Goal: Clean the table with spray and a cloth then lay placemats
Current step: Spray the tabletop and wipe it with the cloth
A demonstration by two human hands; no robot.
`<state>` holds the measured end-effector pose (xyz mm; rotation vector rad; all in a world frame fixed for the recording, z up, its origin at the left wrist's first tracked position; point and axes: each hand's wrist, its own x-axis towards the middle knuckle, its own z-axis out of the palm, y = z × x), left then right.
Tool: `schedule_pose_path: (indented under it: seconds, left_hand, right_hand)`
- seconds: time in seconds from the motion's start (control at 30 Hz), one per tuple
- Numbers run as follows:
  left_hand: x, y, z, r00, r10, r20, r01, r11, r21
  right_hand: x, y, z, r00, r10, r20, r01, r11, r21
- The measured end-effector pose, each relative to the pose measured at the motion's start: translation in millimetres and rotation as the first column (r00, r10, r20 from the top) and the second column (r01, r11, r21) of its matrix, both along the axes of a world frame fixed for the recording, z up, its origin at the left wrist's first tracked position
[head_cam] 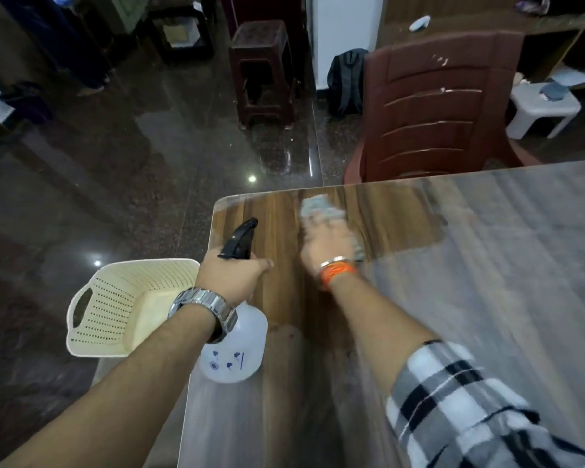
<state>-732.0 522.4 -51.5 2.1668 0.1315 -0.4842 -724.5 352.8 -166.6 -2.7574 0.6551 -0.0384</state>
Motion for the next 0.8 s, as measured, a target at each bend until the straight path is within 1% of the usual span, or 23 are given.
schedule_pose_path:
  seconds: [0.03,0.07,0.1,0.13,0.17,0.2,0.23,0.27,0.3,0.33,0.37,0.4,0.43,0.47,0.5,0.53,0.57,0.6,0.67,0.7,0.73,0.77,0.8]
  left_hand:
    - [-3,1,0,1.000,0.006,0.009,-0.006,1.000,0.003]
    - [-7,1,-1,1.000,0.007,0.019,-0.007,1.000,0.016]
    - [-11,1,-1,1.000,0.008,0.023,-0.009,1.000,0.029]
    - [-17,1,-1,1.000,0.008,0.021,-0.009,0.999,0.034]
    - [-20,1,0,1.000,0.001,0.017,-0.001,0.999,0.038]
    - [-25,1,-1,1.000,-0.014,0.009,0.013,0.999,0.049]
    - [-30,2,-1,1.000,-0.029,-0.001,0.029,0.998,0.060]
    - [-36,4,-1,0.999,-0.040,-0.018,0.041,0.997,0.059]
    - [-42,6,-1,0.998,-0.050,-0.036,0.052,0.997,0.050]
    - [-46,7,-1,0.997,-0.064,-0.053,0.066,0.997,0.039]
    - [-52,10,-1,0.994,-0.080,-0.073,0.082,0.996,0.030]
    - [-56,12,0,0.992,-0.094,-0.087,0.096,0.995,0.021]
    - [-60,16,1,0.990,-0.102,-0.093,0.104,0.994,0.015]
    - [-65,20,3,0.990,-0.104,-0.097,0.106,0.994,0.013]
    - [-69,23,4,0.989,-0.104,-0.101,0.106,0.994,0.014]
    - [-74,28,5,0.989,-0.104,-0.102,0.106,0.994,0.020]
    - [-79,33,5,0.989,-0.107,-0.103,0.111,0.993,0.029]
    - [-84,38,5,0.989,-0.111,-0.101,0.115,0.993,0.035]
    - [-89,45,4,0.992,-0.096,-0.081,0.098,0.995,0.029]
    - [-92,49,3,0.994,-0.078,-0.073,0.079,0.997,0.023]
    - [-93,52,3,0.996,-0.062,-0.065,0.064,0.998,0.024]
    - [-96,56,3,0.996,-0.056,-0.062,0.058,0.998,0.038]
    - [-99,59,4,0.996,-0.057,-0.067,0.061,0.996,0.062]
  right_hand:
    - [-10,39,8,0.983,0.181,0.024,-0.181,0.983,-0.010]
    - [-22,72,18,0.941,0.336,0.033,-0.337,0.941,0.031]
    - [-37,93,29,0.891,0.455,-0.003,-0.453,0.888,0.079]
    - [-48,99,33,0.840,0.540,-0.052,-0.536,0.841,0.075]
    - [-56,94,34,0.811,0.583,-0.055,-0.582,0.812,0.028]
    - [-64,82,27,0.808,0.587,-0.039,-0.589,0.807,-0.044]
    - [-67,61,16,0.843,0.538,-0.026,-0.538,0.838,-0.096]
    - [-72,31,3,0.902,0.431,-0.001,-0.426,0.893,-0.145]
    - [-77,-5,-11,0.965,0.262,0.027,-0.255,0.955,-0.152]
    - [-87,-42,-20,0.996,0.075,0.051,-0.066,0.985,-0.159]
    - [-103,-76,-23,0.991,-0.121,0.064,0.129,0.981,-0.143]
    - [-120,-102,-22,0.953,-0.294,0.074,0.300,0.949,-0.099]
    - [-134,-118,-21,0.905,-0.422,0.059,0.426,0.903,-0.060]
    - [-140,-119,-18,0.857,-0.515,0.024,0.516,0.857,-0.021]
    - [-138,-113,-18,0.825,-0.566,0.004,0.566,0.825,-0.012]
    - [-132,-93,-17,0.821,-0.570,-0.019,0.570,0.822,-0.027]
    - [-125,-68,-17,0.849,-0.527,-0.038,0.525,0.850,-0.044]
    - [-115,-39,-16,0.903,-0.429,-0.027,0.427,0.903,-0.053]
    - [-104,32,-5,0.994,-0.109,0.014,0.110,0.992,-0.061]
    - [-103,72,1,0.994,0.100,0.031,-0.097,0.992,-0.083]
    - [-108,112,10,0.952,0.306,-0.025,-0.307,0.948,-0.082]
    - [-115,144,20,0.875,0.467,-0.128,-0.476,0.878,-0.052]
    - [-121,163,25,0.793,0.576,-0.198,-0.593,0.805,-0.031]
